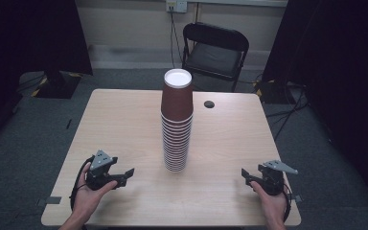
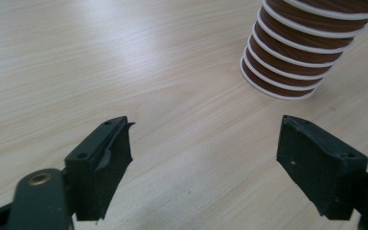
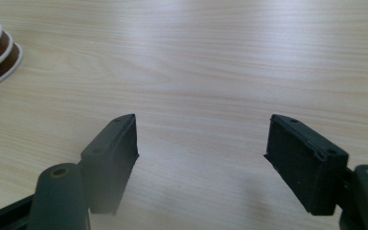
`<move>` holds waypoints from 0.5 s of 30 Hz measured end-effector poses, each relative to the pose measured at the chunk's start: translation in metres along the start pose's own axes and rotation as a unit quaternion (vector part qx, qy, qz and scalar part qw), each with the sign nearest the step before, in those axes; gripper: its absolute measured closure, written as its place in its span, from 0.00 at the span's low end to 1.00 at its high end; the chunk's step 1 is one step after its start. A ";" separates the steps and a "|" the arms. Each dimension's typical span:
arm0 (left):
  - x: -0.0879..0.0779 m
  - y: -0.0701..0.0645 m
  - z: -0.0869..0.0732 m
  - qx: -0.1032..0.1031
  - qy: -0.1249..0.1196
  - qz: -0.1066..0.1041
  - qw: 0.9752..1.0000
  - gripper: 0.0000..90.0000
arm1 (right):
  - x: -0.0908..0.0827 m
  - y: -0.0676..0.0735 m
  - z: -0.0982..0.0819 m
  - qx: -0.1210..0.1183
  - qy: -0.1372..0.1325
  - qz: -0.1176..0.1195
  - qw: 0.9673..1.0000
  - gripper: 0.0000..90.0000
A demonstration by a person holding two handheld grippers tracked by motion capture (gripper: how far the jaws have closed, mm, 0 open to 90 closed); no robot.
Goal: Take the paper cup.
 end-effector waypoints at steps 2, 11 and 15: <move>0.000 0.000 0.000 -0.002 -0.002 -0.001 1.000 0.21 | 0.000 0.002 0.001 0.004 0.003 0.002 1.000 0.30; -0.002 -0.009 0.015 -0.012 -0.020 -0.031 0.999 0.18 | 0.004 0.018 0.001 0.015 0.015 0.048 0.999 0.32; -0.002 -0.020 0.023 -0.011 -0.028 -0.063 0.998 0.20 | 0.000 0.021 0.004 0.013 0.007 0.054 0.998 0.32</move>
Point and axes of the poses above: each handheld gripper's, and its own axes: x roughly forward along the jaws, z roughly out of its top, y roughly to its left, the point moved 3 cm from there along x, roughly forward along the jaws, and after that the axes turned 14 degrees about -y, right-handed, at the moved point
